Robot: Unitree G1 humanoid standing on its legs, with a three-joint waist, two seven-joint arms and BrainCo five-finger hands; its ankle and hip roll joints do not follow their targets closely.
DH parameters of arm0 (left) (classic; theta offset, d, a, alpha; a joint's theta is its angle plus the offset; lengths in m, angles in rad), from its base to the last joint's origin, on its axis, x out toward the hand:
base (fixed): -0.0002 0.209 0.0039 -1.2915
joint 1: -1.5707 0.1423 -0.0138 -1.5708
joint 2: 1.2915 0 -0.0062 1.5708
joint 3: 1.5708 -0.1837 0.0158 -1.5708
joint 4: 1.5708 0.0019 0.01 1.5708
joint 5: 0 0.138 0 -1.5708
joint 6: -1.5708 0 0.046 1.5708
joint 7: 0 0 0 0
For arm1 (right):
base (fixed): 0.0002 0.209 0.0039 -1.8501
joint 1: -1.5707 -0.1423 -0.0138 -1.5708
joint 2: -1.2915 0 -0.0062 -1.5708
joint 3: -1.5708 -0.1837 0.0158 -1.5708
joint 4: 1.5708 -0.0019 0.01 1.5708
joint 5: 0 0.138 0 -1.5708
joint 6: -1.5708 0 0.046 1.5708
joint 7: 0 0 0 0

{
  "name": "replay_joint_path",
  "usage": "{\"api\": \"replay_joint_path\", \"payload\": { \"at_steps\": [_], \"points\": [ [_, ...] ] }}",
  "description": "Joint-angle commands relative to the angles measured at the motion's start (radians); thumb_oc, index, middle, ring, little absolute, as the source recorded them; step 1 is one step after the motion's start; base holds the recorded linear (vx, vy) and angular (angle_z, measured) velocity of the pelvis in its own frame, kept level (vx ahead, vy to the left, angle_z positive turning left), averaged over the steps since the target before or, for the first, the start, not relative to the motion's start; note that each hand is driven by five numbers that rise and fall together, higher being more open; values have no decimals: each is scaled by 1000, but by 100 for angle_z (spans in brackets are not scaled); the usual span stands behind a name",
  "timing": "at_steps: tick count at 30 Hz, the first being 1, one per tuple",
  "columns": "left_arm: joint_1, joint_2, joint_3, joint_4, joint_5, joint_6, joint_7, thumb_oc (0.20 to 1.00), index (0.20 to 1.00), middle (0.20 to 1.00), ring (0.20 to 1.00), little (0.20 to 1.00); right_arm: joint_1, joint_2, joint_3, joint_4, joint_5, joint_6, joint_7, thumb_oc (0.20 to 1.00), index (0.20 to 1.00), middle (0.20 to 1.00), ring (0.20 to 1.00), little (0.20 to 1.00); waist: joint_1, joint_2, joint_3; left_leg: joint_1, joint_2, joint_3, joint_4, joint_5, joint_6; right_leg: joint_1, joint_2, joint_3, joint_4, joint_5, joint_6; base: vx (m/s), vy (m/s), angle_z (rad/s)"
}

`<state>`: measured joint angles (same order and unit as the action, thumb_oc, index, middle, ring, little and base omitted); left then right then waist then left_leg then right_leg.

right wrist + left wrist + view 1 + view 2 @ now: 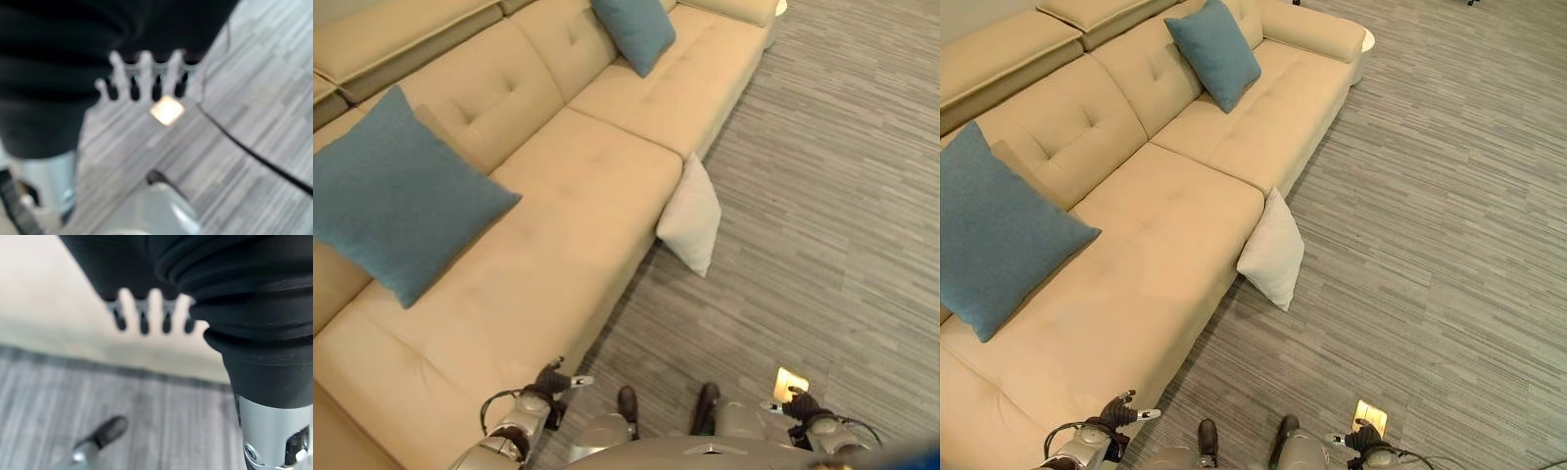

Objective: Pick up all the scattered cushions and arrange them neatly on the sofa.

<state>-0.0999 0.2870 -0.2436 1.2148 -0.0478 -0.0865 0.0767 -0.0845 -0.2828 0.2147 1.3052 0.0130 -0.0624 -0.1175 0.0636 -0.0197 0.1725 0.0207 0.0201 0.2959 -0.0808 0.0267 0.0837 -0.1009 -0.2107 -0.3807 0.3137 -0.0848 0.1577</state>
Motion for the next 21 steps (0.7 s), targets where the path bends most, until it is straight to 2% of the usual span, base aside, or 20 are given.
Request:
{"api": "replay_joint_path", "payload": {
  "at_steps": [1,5,9,12,14,15,16,17,18,21],
  "points": [
    [2,-20,25,35,25,-8,4,1000,1000,1000,1000,1000,0,-28,10,-11,-24,-11,-6,1000,1000,1000,1000,1000,42,-37,-51,-25,-6,-122,9,-16,-92,88,38,-49,-233,102,-2,-28,-169,-137],
    [7,-40,29,39,17,-7,8,1000,1000,1000,1000,1000,8,-24,28,-13,-26,-14,-7,1000,1000,1000,1000,1000,18,-36,-63,-23,4,-124,-6,-4,-107,91,77,0,-302,110,-7,-8,-172,-41],
    [-2,-56,8,36,22,-5,9,1000,1000,1000,1000,1000,22,-27,7,-23,16,-22,-10,1000,1000,1000,1000,1000,-26,-21,-60,-15,26,-126,-5,8,-126,96,109,29,-314,96,-30,14,-188,-15],
    [-6,-60,12,35,1,-3,18,1000,1000,1000,1000,1000,30,-21,-8,-34,60,-36,-14,1000,1000,1000,1000,1000,-39,-32,-41,-32,51,-133,104,-20,-141,109,129,56,-316,85,-52,-2,-222,-1],
    [-6,-62,14,36,-4,-3,19,1000,1000,1000,1000,1000,33,-19,-7,-35,65,-38,-14,1000,1000,1000,1000,1000,-42,-39,-40,-48,55,-141,147,-27,-143,110,133,61,-319,84,-59,7,-148,-13],
    [-8,-63,17,40,-10,-3,21,1000,1000,1000,1000,1000,31,-19,-5,-37,72,-41,-14,1000,1000,1000,1000,1000,-39,-51,-29,-65,56,-161,209,-46,-143,120,138,72,-323,80,-68,32,-125,-25],
    [-8,-63,18,42,-15,-3,21,1000,1000,1000,1000,1000,29,-21,-2,-36,73,-41,-13,1000,1000,1000,1000,1000,-35,-54,-23,-70,48,-175,232,-51,-142,129,141,81,-325,79,-73,84,-212,-17],
    [-14,-70,10,47,-23,-3,25,1000,1000,1000,1000,1000,23,-23,3,-40,77,-42,-17,1000,1000,1000,1000,1000,-14,-57,-11,-107,3,-258,258,-55,-137,145,148,107,-335,75,-79,106,-156,-13],
    [-15,-72,10,49,-28,-2,26,1000,1000,1000,1000,1000,19,-25,6,-41,79,-43,-18,1000,1000,1000,1000,1000,-8,-59,-14,-131,-21,-285,238,-50,-131,150,153,116,-346,77,-77,127,-142,-10],
    [-9,-75,9,50,-31,1,29,1000,1000,1000,1000,1000,15,-31,12,-47,74,-43,-21,1000,1000,1000,1000,1000,4,-53,-21,-185,-40,-293,172,9,-125,173,174,131,-357,69,-74,170,-53,-42]
  ]
}}
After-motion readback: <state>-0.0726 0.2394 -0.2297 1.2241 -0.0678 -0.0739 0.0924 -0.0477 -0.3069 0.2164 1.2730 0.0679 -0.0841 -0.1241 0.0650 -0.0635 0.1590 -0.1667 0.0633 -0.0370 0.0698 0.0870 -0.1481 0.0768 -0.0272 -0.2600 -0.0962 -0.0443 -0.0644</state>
